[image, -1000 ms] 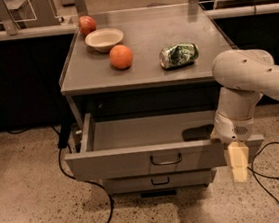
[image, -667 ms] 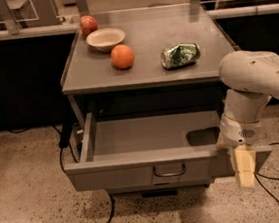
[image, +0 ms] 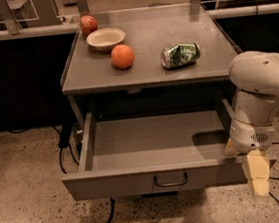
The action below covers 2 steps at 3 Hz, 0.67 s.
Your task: Open top drawer
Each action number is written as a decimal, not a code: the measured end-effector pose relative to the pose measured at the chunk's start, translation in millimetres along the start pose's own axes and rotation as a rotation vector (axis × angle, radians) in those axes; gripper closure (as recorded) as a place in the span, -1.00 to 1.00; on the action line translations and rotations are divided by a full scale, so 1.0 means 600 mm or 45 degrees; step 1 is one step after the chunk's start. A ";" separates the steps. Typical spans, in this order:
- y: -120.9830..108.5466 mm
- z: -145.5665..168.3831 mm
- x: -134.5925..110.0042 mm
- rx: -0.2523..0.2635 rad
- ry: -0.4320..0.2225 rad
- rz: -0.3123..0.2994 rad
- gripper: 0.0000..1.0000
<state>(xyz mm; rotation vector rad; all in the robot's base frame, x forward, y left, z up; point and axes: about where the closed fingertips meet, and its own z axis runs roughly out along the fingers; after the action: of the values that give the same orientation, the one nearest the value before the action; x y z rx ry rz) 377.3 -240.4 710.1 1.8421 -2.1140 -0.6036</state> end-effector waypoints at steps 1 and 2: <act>-0.015 0.018 -0.002 -0.006 0.001 0.000 -1.00; 0.014 0.040 0.017 -0.077 0.026 0.029 -1.00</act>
Offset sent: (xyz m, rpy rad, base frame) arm -0.0863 -0.0246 -0.0171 -0.0676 0.2610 0.0003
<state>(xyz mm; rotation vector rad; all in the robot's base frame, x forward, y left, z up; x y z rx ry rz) 357.2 -246.5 692.3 1.7820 -2.0776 -0.6339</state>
